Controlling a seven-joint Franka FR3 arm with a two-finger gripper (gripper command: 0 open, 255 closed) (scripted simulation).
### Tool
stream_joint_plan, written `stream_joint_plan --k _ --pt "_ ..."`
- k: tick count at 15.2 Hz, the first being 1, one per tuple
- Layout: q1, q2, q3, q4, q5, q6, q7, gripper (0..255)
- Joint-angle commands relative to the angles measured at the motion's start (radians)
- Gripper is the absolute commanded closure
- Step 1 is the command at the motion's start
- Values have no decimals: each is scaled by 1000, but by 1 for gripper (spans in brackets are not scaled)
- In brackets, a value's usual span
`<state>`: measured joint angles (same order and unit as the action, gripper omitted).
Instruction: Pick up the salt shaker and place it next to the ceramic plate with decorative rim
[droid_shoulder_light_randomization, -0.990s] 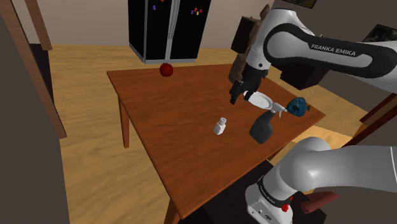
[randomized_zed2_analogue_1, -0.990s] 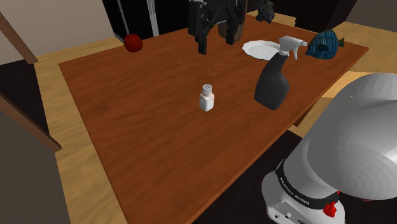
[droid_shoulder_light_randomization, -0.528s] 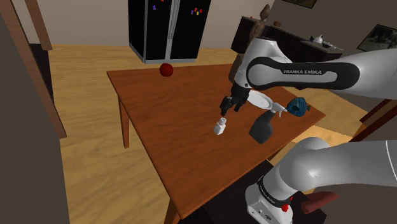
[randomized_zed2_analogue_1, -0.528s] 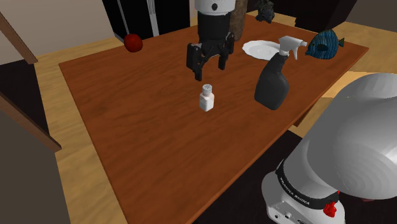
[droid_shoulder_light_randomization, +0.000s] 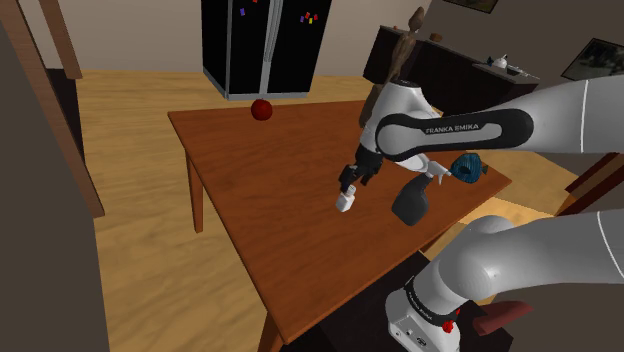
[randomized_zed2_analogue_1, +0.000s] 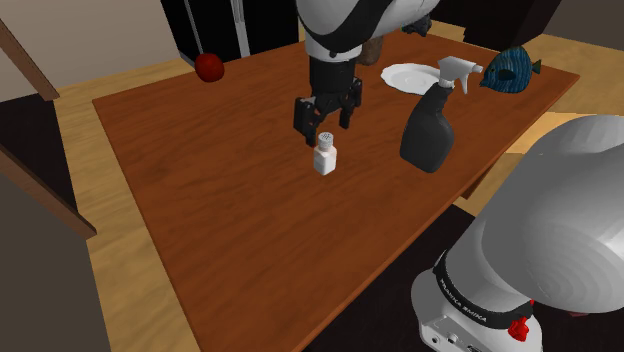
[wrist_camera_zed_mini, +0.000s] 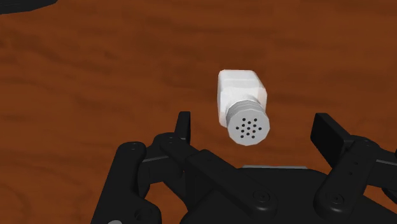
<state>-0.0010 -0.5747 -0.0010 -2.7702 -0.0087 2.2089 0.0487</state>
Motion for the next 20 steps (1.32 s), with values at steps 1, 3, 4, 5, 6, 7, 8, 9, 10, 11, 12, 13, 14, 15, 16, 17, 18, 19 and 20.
stream_joint_plan --k 1,3,4,5,6,7,8,9,10,11,12,13,14,15,16,17,18,19,20 --pt "-1 27 -1 -19 -1 47 0 0" --pt "-1 27 -1 -19 -1 47 0 0" --pt "-1 27 -1 -19 -1 47 0 0" --pt "-1 27 -1 -19 -1 47 0 0" --pt "-1 27 -1 -19 -1 47 0 0" --pt "-1 27 -1 -19 -1 47 0 0" --pt "-1 27 -1 -19 -1 47 0 0" --pt "-1 27 -1 -19 -1 47 0 0" --pt "-1 27 -1 -19 -1 47 0 255" --pt "-1 27 -1 -19 -1 47 0 255" --pt "-1 27 -1 -19 -1 47 0 255" --pt "-1 27 -1 -19 -1 47 0 255" --pt "-1 27 -1 -19 -1 47 0 255" --pt "-1 27 -1 -19 -1 47 -1 255" --pt "-1 27 -1 -19 -1 47 0 255" --pt "-1 27 -1 -19 -1 47 0 255" --pt "-1 27 -1 -19 -1 47 0 255" --pt "-1 27 -1 -19 -1 47 0 255" --pt "-1 17 -1 -11 -1 29 -1 255"
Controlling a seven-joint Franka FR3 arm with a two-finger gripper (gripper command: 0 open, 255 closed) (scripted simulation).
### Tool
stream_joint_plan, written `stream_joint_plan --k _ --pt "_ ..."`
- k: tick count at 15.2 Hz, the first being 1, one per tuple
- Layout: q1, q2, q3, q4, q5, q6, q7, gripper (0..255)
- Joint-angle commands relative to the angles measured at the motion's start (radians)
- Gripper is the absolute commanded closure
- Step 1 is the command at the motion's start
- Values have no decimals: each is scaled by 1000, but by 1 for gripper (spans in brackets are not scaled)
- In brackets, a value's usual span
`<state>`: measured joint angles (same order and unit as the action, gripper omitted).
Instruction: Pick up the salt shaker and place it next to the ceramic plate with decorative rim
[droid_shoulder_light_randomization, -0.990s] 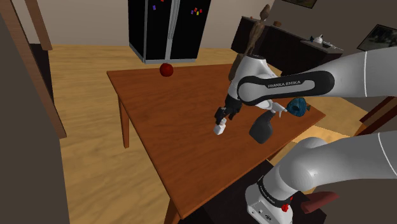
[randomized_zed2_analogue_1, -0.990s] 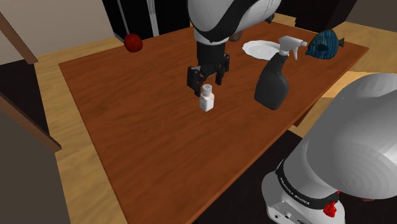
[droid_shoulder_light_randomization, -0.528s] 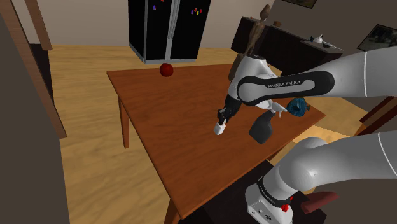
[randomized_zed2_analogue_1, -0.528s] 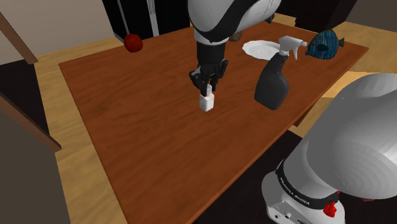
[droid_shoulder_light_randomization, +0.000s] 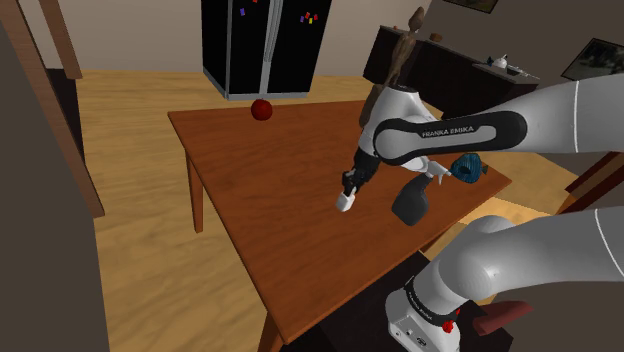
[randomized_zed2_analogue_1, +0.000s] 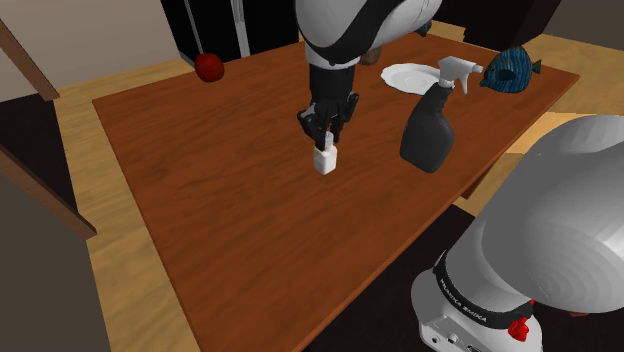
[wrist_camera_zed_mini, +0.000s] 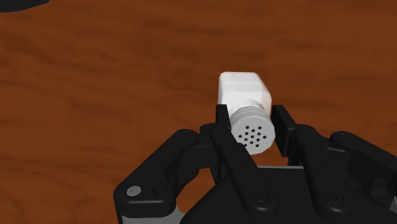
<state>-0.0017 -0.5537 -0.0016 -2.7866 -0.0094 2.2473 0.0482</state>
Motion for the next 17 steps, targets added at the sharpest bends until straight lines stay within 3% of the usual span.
stream_joint_plan --k 1,17 --pt "0 -13 0 13 0 -26 0 255" --pt "1 -108 0 173 1 -281 -2 255"
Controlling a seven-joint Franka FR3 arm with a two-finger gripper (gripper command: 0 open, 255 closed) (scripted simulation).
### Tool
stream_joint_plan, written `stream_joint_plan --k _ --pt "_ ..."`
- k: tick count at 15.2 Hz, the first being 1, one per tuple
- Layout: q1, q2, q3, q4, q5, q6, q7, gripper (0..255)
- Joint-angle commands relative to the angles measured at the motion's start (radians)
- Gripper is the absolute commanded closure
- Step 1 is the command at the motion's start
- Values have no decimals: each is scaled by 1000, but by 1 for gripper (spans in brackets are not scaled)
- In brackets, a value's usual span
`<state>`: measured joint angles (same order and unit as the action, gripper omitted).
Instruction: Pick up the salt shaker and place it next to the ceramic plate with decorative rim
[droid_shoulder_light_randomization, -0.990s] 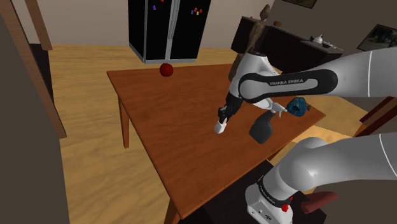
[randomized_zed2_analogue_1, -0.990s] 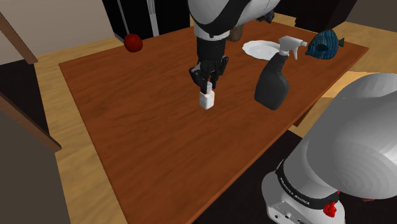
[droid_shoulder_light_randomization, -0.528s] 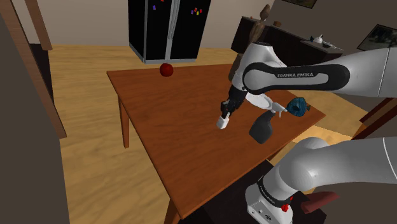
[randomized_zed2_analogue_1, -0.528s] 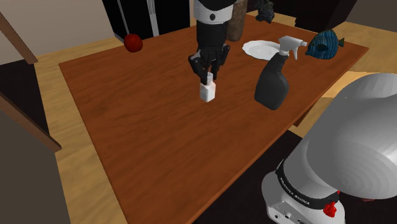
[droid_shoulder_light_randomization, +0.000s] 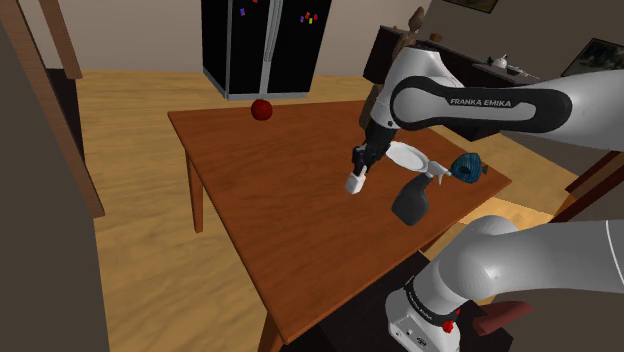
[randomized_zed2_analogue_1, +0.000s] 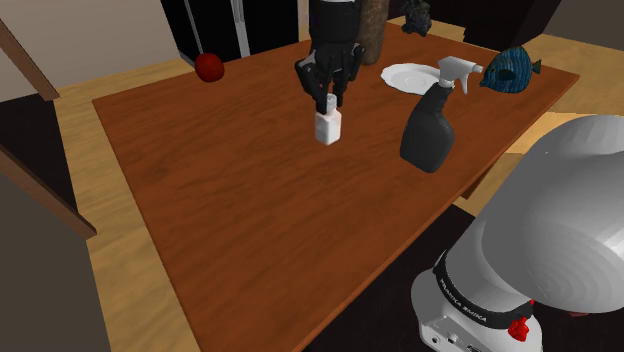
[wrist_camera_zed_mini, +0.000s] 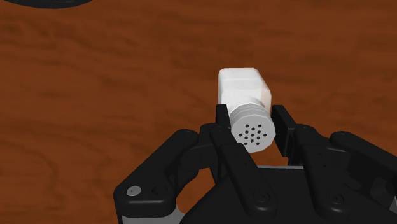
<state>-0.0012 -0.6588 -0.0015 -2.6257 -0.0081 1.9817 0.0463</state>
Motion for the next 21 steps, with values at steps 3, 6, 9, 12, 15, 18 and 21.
stream_joint_plan --k 3,6,9,12,15,18,21 --pt "0 -12 0 47 0 -59 0 255" --pt "0 -18 0 83 0 -102 -1 255" --pt "0 -21 0 122 1 -143 -1 255" --pt "0 -22 0 161 1 -184 -1 255" --pt "-11 -25 -21 176 -12 -202 -26 255" --pt "-43 -27 -84 178 -52 -203 -99 255" --pt "-73 -17 -148 189 -91 -201 -173 255"
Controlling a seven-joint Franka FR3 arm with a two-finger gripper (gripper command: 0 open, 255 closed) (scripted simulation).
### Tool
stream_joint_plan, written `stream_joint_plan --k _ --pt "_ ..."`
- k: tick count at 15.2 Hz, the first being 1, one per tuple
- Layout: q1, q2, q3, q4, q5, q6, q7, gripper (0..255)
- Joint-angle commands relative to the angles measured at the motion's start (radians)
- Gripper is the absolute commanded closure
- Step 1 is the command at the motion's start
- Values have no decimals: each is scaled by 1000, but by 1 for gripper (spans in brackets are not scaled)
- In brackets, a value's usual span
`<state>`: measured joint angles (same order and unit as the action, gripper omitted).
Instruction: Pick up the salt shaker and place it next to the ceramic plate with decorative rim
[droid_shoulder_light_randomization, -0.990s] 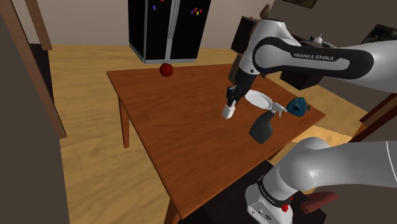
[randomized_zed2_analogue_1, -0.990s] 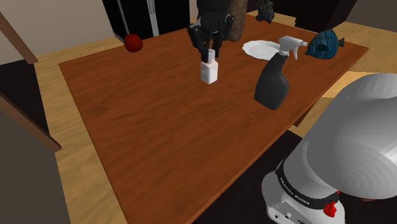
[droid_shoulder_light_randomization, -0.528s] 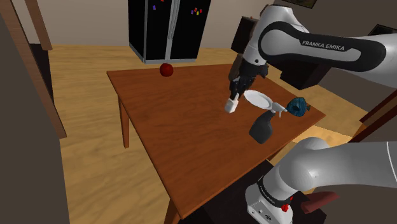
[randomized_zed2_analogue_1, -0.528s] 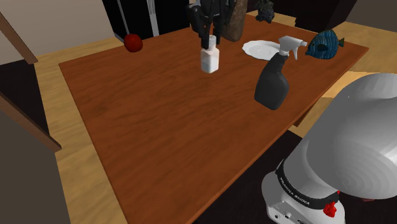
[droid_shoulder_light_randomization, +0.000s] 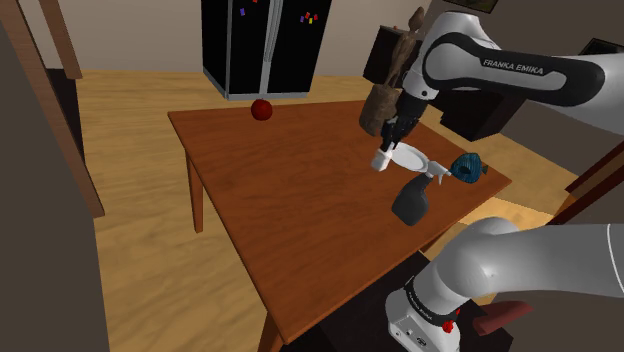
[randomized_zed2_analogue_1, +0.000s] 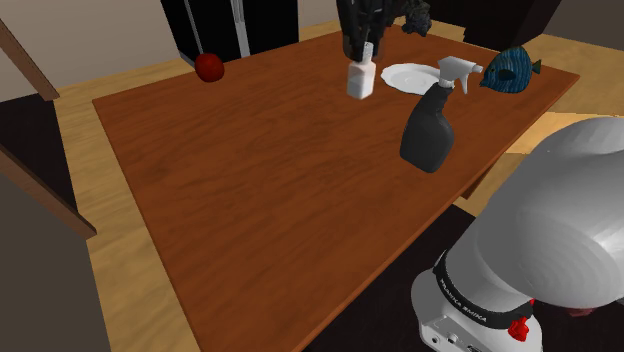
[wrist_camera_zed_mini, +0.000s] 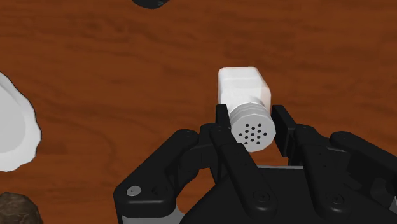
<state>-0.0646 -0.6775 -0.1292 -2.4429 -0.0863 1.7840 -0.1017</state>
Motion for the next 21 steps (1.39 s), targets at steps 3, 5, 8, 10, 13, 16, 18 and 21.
stream_joint_plan --k 3,5,8,10,13,16,18,21 --pt "-38 24 -85 28 -49 1 -99 255" --pt "-54 44 -127 49 -70 6 -148 255" --pt "-75 84 -192 87 -96 15 -223 255" --pt "-86 116 -235 118 -110 21 -273 255" --pt "-99 172 -301 172 -121 31 -350 255" --pt "-106 238 -367 236 -122 41 -429 255" --pt "-109 287 -413 284 -114 46 -485 255" --pt "-110 371 -483 364 -89 53 -573 255"
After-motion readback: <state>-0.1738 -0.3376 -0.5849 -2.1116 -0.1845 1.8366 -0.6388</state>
